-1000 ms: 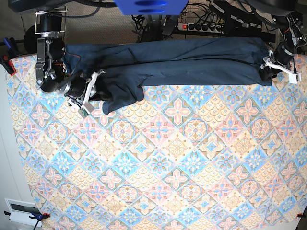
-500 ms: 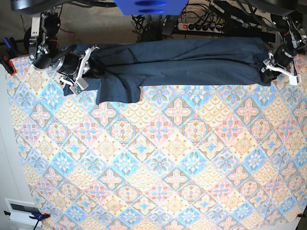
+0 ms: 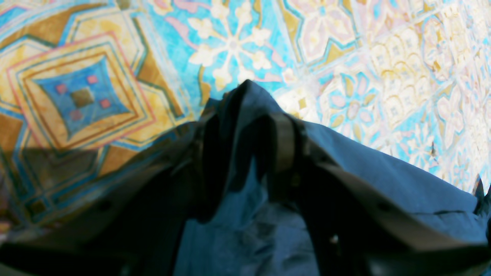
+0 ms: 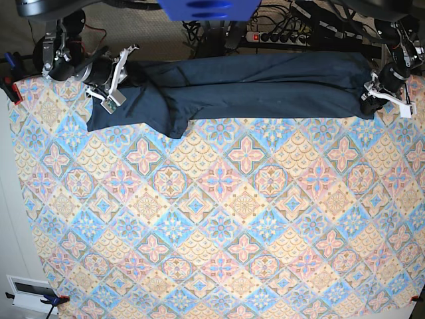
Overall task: Layout the t-shirt on the table in an organized manner, then fold the t-shirt properly
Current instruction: 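Pull the strip's end with the right gripper away from the left gripper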
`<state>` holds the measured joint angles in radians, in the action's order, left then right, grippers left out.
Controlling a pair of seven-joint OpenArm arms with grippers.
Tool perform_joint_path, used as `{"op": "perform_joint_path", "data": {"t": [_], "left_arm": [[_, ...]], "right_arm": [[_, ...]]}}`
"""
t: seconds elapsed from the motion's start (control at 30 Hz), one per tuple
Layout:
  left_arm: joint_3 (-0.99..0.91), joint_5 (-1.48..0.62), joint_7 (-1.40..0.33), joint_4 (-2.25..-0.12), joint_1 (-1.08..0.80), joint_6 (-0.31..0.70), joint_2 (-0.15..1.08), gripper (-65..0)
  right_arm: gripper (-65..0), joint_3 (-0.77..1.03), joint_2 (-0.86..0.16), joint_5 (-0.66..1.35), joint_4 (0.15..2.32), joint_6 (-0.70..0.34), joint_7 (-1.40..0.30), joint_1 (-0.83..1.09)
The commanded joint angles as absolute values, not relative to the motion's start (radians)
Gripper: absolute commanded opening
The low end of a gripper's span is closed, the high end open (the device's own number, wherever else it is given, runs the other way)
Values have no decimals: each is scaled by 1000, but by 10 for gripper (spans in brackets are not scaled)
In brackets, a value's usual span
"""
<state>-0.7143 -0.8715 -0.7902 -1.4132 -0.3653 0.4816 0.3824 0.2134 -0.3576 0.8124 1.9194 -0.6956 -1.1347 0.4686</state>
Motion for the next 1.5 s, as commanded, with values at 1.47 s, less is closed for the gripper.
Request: {"op": "perform_joint_path", "data": {"t": [1.47], "left_arm": [[-723, -895, -782, -1432, -369, 489, 437, -439]], "right_arm": [[-483, 317, -392, 825, 1942, -698, -1167, 526]]}}
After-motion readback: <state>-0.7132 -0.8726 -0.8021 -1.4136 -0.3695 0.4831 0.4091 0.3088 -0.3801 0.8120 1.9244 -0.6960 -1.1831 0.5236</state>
